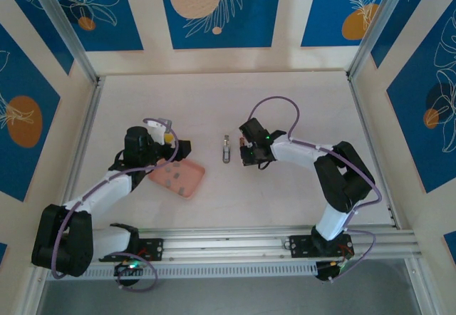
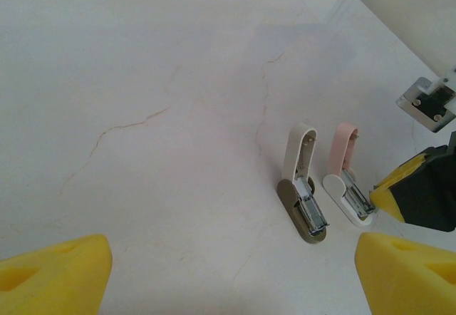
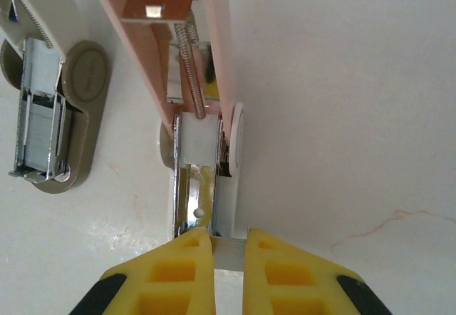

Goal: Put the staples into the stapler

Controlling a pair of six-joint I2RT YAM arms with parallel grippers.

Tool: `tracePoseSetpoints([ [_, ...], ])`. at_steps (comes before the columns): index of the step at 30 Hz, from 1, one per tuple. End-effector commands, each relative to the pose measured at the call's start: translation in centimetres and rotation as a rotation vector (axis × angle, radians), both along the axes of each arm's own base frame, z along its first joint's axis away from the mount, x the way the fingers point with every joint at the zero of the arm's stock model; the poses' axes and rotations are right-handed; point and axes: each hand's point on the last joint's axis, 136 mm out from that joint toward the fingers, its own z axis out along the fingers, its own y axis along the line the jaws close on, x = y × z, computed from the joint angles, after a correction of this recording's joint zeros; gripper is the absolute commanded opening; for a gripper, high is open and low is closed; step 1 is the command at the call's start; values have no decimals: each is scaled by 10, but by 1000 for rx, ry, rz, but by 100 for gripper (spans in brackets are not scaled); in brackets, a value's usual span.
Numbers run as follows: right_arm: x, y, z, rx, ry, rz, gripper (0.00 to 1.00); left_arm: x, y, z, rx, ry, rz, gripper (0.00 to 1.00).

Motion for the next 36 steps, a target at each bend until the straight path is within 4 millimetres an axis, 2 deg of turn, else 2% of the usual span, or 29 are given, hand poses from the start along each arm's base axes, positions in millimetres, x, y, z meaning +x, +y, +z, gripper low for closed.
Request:
tracePoseSetpoints([
  [1, 0, 3, 18, 21, -16, -9, 13, 0, -2, 3, -20, -20, -15, 88],
  [7, 6, 6, 40, 56, -61, -31, 14, -1, -1, 3, -18, -22, -13, 88],
  [10, 9, 9, 44, 69, -64, -36, 14, -2, -3, 3, -21, -28, -28, 88],
  [14, 13, 12, 39, 69, -54, -41, 14, -8, -15, 14, -76, -83, -106, 88],
  [19, 13, 15, 32, 69, -32, -44, 13, -14, -26, 15, -103, -83, -180, 88],
  [36, 16, 23, 19, 67, -1, -29, 13, -12, -31, 12, -104, -68, -198, 88],
])
